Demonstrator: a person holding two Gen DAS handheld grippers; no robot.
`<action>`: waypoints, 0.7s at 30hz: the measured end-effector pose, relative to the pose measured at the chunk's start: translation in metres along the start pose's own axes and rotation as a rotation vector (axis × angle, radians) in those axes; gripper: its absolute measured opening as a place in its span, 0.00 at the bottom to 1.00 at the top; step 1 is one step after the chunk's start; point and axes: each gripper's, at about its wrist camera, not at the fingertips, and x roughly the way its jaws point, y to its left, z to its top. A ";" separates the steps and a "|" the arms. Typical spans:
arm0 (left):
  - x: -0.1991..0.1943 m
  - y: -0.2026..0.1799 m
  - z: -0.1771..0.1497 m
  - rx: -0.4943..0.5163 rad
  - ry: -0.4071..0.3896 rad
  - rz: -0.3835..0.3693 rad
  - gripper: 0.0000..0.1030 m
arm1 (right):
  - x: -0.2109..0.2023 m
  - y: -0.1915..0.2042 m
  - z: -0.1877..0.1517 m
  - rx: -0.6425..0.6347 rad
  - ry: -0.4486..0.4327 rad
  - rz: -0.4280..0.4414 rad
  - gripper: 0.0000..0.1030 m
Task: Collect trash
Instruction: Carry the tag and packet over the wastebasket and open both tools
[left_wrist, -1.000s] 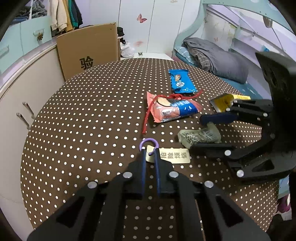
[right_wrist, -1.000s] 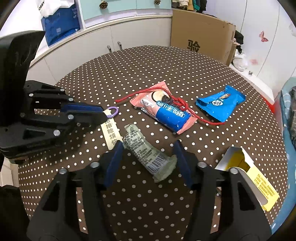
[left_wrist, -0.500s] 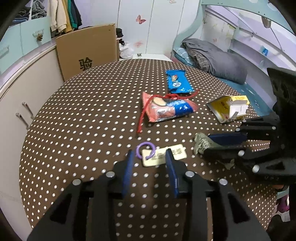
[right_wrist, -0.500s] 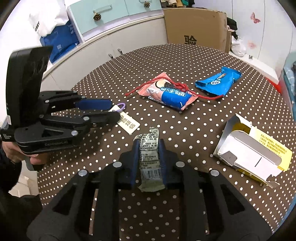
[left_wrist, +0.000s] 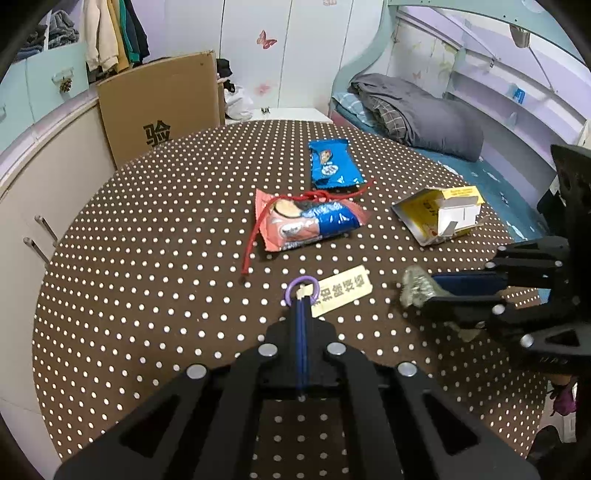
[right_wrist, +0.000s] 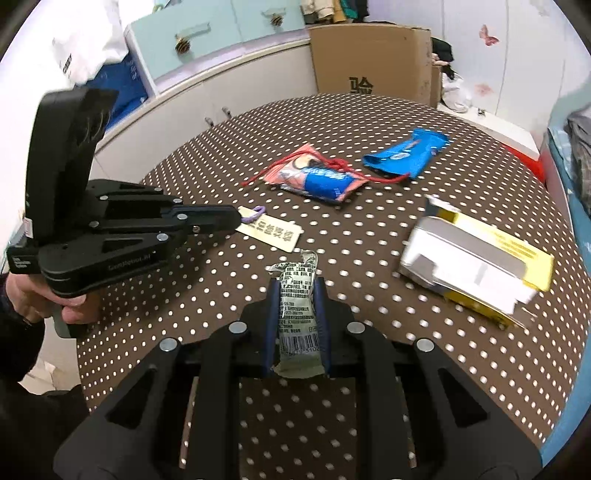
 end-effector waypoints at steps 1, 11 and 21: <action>-0.001 -0.001 0.001 0.002 -0.009 0.012 0.01 | -0.002 -0.003 -0.001 0.009 -0.001 0.001 0.18; 0.017 -0.008 0.012 0.016 0.016 0.024 0.23 | -0.011 -0.013 -0.006 0.037 -0.011 -0.001 0.18; 0.008 -0.018 0.017 -0.005 0.007 -0.022 0.05 | -0.038 -0.019 -0.006 0.051 -0.069 -0.014 0.18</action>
